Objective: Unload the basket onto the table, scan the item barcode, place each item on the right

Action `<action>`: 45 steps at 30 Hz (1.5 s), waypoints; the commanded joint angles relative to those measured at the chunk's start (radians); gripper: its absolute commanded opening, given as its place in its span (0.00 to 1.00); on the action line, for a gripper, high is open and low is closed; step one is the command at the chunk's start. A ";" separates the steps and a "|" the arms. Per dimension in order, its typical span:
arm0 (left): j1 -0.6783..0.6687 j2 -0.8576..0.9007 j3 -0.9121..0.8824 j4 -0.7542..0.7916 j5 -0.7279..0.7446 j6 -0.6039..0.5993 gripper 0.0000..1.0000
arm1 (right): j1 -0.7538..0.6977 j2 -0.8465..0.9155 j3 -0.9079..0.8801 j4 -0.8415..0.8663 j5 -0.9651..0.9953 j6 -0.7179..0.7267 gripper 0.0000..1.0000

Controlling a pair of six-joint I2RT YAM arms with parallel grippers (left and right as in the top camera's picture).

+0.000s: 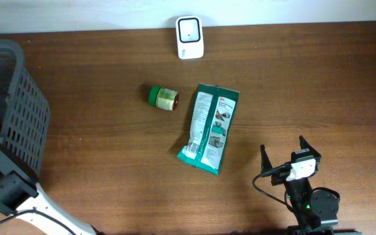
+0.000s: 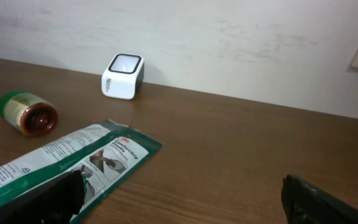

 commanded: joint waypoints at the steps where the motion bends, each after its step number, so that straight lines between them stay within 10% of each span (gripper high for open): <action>1: 0.002 0.004 0.248 -0.107 0.092 0.001 0.00 | 0.001 -0.005 -0.007 -0.003 0.005 -0.006 0.98; 9: -0.172 -0.009 1.299 -0.439 0.360 0.009 0.00 | 0.001 -0.005 -0.007 -0.003 0.005 -0.006 0.99; 12: -0.423 -0.082 1.348 -0.438 0.342 0.054 0.00 | 0.001 -0.005 -0.007 -0.003 0.005 -0.006 0.99; 21: -0.937 -0.082 0.506 -0.416 0.136 -0.056 0.00 | 0.001 -0.005 -0.007 -0.003 0.005 -0.006 0.98; 27: -1.083 -0.143 0.046 -0.071 0.181 -0.183 0.00 | 0.001 -0.005 -0.007 -0.003 0.005 -0.006 0.98; 29: -1.088 -0.146 -0.010 0.007 0.253 -0.187 0.01 | 0.001 -0.005 -0.007 -0.003 0.005 -0.006 0.98; 31: -1.088 -0.150 -0.008 0.031 0.258 -0.187 0.60 | 0.001 -0.005 -0.007 -0.003 0.005 -0.006 0.98; 32: -1.088 -0.157 0.021 0.023 0.258 -0.186 0.63 | 0.001 -0.005 -0.007 -0.003 0.005 -0.006 0.98; 39: -0.906 -0.473 0.434 -0.021 0.164 -0.054 0.75 | 0.001 -0.005 -0.007 -0.003 0.005 -0.006 0.99; 45: -0.296 -0.607 0.354 0.001 -0.067 -0.086 0.62 | 0.001 -0.005 -0.007 -0.003 0.005 -0.006 0.98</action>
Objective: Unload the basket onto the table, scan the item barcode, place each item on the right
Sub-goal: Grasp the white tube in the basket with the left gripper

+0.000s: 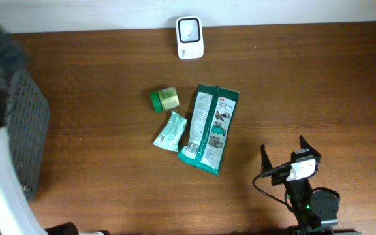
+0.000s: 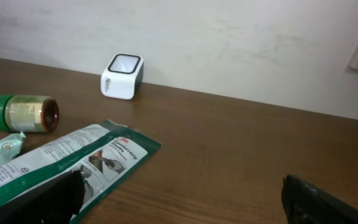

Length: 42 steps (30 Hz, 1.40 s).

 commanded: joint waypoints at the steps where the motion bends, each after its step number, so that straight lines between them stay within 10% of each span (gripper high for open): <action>1: 0.240 0.026 -0.148 0.065 -0.075 -0.021 0.62 | 0.001 -0.004 -0.007 -0.002 0.002 -0.002 0.98; 10: 0.526 0.239 -0.523 0.413 0.064 0.535 0.74 | 0.001 -0.004 -0.007 -0.002 0.002 -0.002 0.98; 22: 0.573 0.523 -0.529 0.426 0.101 0.605 0.73 | 0.001 -0.004 -0.007 -0.002 0.002 -0.002 0.98; 29: 0.652 0.571 -0.555 0.409 0.102 0.645 0.59 | 0.001 -0.004 -0.007 -0.002 0.002 -0.002 0.98; 36: 0.640 0.562 -0.555 0.393 0.105 0.645 0.08 | 0.001 -0.004 -0.007 -0.002 0.002 -0.002 0.98; 42: 0.510 0.376 -0.469 0.401 0.305 0.644 0.05 | 0.001 -0.004 -0.007 -0.002 0.002 -0.002 0.98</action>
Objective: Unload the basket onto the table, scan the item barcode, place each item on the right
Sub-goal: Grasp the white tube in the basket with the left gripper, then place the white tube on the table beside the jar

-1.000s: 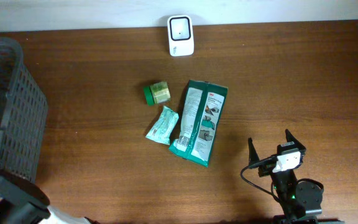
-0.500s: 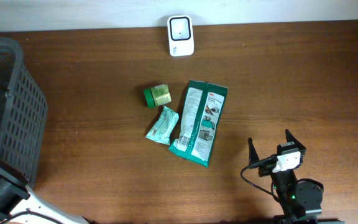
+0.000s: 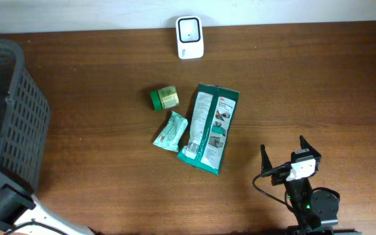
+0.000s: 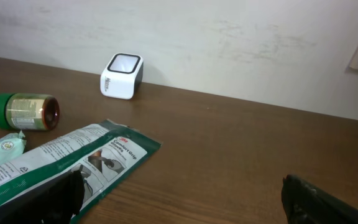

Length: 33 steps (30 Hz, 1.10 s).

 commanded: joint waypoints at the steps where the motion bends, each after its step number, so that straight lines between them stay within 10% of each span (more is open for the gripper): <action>1: -0.106 -0.209 0.106 0.007 0.174 -0.018 0.05 | 0.001 -0.004 -0.007 -0.002 0.002 0.001 0.98; 10: -0.417 -0.710 0.207 0.064 0.289 -0.419 0.00 | 0.001 -0.004 -0.007 -0.002 0.002 0.001 0.98; 16: -0.819 -0.600 0.052 -0.249 0.323 -0.443 0.00 | 0.001 -0.004 -0.007 -0.002 0.002 0.001 0.98; 21: -0.963 -0.444 -0.287 -0.198 0.184 -0.735 0.00 | 0.001 -0.004 -0.007 -0.002 0.002 0.001 0.98; 26: -1.058 -0.393 -0.378 -0.050 0.185 -0.735 0.00 | 0.001 -0.004 -0.007 -0.002 0.002 0.001 0.98; 27: -1.069 -0.393 -0.378 -0.037 0.188 -0.736 0.32 | 0.001 -0.004 -0.007 -0.002 0.002 0.001 0.98; 33: -1.072 -0.393 -0.378 -0.020 0.188 -0.735 0.54 | 0.001 -0.004 -0.007 -0.002 0.002 0.001 0.98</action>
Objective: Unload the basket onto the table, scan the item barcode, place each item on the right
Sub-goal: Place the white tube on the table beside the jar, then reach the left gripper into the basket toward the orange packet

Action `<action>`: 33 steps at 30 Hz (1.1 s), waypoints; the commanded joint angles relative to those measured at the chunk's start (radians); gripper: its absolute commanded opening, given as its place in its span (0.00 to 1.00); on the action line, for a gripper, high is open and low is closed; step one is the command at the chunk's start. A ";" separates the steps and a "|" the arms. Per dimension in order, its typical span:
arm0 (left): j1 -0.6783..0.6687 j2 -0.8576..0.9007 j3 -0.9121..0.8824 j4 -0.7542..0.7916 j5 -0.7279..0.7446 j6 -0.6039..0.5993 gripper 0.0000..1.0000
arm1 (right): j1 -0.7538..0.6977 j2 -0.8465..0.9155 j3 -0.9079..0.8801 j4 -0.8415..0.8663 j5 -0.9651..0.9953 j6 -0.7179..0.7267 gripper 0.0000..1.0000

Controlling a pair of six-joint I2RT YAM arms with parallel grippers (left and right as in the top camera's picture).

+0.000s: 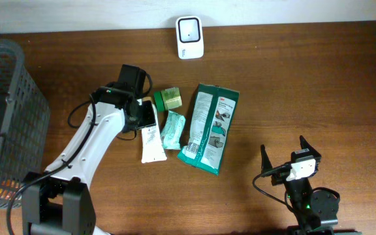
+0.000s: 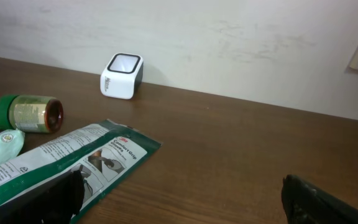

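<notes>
The white barcode scanner [image 1: 189, 29] [image 2: 123, 76] stands at the table's far edge. Below it lie a green-lidded jar [image 1: 169, 99] [image 2: 30, 113], a small green packet [image 1: 172, 129], a large green packet [image 1: 209, 127] [image 2: 73, 162] and a white tube [image 1: 151, 142]. My left gripper [image 1: 143, 115] sits over the tube's upper end; the overhead view does not show how its fingers stand. My right gripper [image 1: 283, 155] [image 2: 185, 205] rests open near the front edge, right of the large packet, holding nothing.
A dark mesh basket [image 1: 5, 117] stands at the left edge of the table. My left arm [image 1: 93, 140] stretches from the front left toward the items. Bare wood lies between the large packet and the right gripper.
My left arm has come from the basket side to the middle of the table. A white tube now lies left of the small packet. The jar sits slightly further right. The right arm has not moved.
At first only the jar and the large packet lay below the scanner. Then a small green packet lay beside them and the jar had turned. Later the left arm was back at the basket. Now it is at the items with a white tube.
</notes>
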 commanded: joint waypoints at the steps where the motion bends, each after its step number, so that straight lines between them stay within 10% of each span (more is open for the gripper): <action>1: 0.000 -0.006 0.009 0.014 -0.011 -0.002 0.52 | 0.001 -0.004 -0.007 -0.002 0.001 0.002 0.98; 4: 0.051 -0.088 0.189 -0.005 -0.033 0.048 0.63 | 0.001 -0.004 -0.007 -0.002 0.001 0.002 0.99; 6: 0.164 -0.173 0.361 -0.018 -0.073 0.050 0.94 | 0.001 -0.004 -0.007 -0.002 0.001 0.002 0.98; 14: 0.886 -0.246 0.529 -0.047 -0.082 0.092 0.93 | 0.001 -0.004 -0.007 -0.002 0.001 0.002 0.98; 17: 1.027 -0.128 0.529 -0.182 -0.083 0.086 0.74 | 0.001 -0.004 -0.007 -0.002 0.001 0.002 0.98; 22: 1.139 0.132 0.416 -0.366 -0.174 -0.026 0.66 | 0.001 -0.004 -0.007 -0.002 0.001 0.002 0.99; 33: 1.186 0.187 -0.008 -0.049 -0.322 -0.020 0.66 | 0.001 -0.004 -0.007 -0.002 0.001 0.002 0.99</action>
